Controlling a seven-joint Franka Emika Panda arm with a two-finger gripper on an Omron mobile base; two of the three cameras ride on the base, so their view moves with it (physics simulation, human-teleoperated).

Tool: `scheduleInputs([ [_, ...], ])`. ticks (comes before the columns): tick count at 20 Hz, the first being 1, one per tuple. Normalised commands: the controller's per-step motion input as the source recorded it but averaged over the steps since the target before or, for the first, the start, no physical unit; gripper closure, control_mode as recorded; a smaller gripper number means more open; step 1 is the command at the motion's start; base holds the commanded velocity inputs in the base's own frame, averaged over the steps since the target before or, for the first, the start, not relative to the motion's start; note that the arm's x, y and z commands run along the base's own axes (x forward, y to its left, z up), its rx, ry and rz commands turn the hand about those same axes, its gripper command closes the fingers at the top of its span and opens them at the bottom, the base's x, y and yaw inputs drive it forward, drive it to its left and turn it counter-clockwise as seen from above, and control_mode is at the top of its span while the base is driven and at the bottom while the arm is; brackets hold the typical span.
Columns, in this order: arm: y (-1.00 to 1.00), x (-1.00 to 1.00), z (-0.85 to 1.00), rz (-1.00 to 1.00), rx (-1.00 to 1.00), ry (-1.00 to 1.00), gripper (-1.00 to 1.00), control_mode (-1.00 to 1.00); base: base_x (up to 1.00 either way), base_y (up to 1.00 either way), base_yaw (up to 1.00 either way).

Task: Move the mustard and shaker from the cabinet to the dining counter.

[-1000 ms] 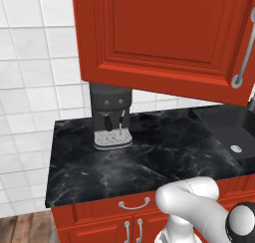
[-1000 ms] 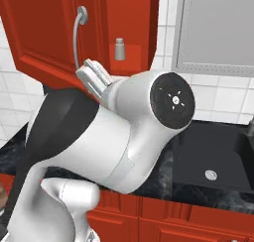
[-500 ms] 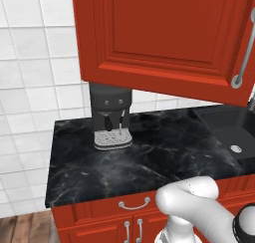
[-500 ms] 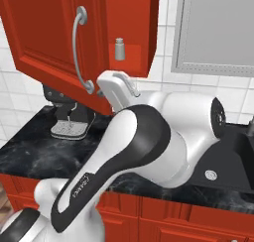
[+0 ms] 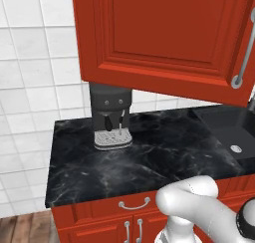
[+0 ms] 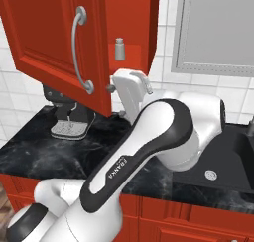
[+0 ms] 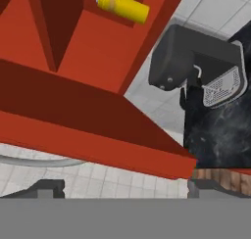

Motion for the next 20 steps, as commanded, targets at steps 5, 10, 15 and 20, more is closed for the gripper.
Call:
scheduleInputs([
  [5, -0.12, 0.43, -0.26, 0.0, 0.0, 0.0, -1.0, -1.0, 0.0, 0.0, 0.0],
  [10, -0.04, 0.32, -0.13, 0.0, 0.0, 0.0, -1.0, -1.0, 0.0, 0.0, 0.0],
  [15, 0.0, 0.25, 0.0, 0.0, 0.04, 0.0, -1.0, -1.0, 0.0, 0.0, 0.0],
  [20, 0.0, 0.18, 0.0, 0.0, 0.06, 0.0, -1.0, -1.0, 0.0, 0.0, 0.0],
])
